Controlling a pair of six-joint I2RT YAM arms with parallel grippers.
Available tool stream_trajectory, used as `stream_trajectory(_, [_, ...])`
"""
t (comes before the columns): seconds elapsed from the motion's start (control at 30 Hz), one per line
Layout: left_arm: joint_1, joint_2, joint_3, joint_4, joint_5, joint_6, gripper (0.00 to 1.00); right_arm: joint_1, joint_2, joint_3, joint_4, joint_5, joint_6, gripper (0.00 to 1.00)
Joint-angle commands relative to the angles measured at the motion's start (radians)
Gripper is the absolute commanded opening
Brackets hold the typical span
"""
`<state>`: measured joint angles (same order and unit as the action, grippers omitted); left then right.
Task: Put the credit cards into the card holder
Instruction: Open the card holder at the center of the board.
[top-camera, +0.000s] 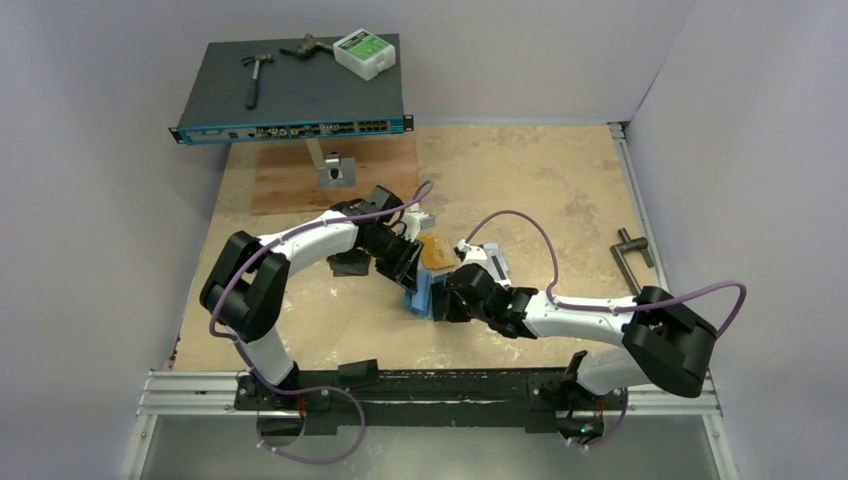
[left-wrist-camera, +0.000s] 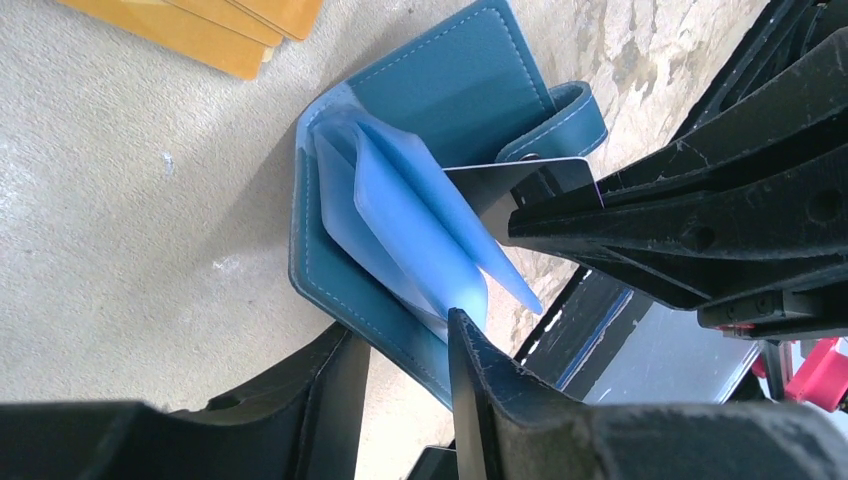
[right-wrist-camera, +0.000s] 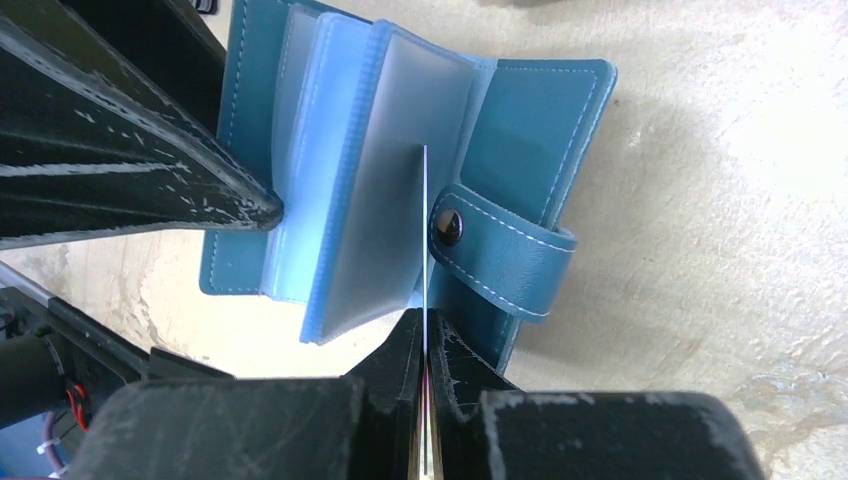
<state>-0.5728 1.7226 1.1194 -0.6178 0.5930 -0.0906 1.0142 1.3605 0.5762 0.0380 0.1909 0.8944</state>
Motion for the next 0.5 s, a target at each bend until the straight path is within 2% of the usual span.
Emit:
stream_trajectory(0.0, [-0.001,-0.026,0.014,0.017,0.008,0.005,0.33,0.004,-0.039,-0.021,0.025,0.009,0.024,0.0])
stream_trajectory(0.2, [-0.001,-0.04,0.014,0.012,0.043,0.0,0.36,0.004,-0.042,-0.039,0.035,0.001,0.033,0.0])
stream_trajectory(0.47, [-0.001,-0.01,0.042,0.008,0.071,-0.007,0.2,0.004,-0.03,-0.057,0.055,-0.007,0.041,0.0])
